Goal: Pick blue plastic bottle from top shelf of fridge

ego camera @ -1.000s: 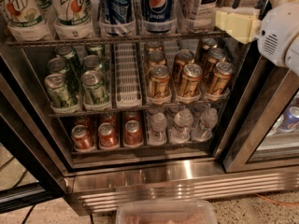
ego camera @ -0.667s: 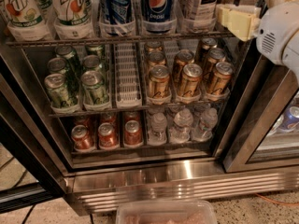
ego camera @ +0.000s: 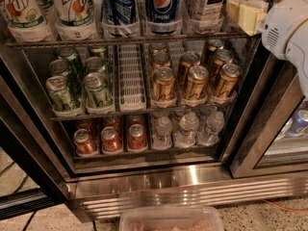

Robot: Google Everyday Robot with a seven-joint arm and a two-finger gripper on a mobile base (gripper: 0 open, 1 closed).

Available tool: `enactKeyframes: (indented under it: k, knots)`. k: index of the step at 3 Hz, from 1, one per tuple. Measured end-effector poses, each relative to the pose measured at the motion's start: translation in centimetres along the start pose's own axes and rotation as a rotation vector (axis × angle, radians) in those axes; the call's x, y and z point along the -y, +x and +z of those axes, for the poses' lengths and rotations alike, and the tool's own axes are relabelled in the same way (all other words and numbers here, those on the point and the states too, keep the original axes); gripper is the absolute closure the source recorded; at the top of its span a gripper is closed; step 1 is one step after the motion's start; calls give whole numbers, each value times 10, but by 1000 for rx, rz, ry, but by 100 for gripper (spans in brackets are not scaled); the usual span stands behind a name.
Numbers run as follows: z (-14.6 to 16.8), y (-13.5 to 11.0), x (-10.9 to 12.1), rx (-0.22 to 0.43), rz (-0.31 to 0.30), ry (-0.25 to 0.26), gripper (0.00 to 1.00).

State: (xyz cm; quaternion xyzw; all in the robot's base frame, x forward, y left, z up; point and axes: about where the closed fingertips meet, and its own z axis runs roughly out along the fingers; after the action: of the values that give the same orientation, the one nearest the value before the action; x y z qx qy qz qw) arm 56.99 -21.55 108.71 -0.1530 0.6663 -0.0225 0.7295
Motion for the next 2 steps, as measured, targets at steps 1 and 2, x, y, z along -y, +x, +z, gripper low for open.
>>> enactKeyframes:
  k: [1, 2]
  knots:
    - [5, 1, 2, 4, -1, 6, 43]
    - [9, 3, 4, 4, -1, 14, 48]
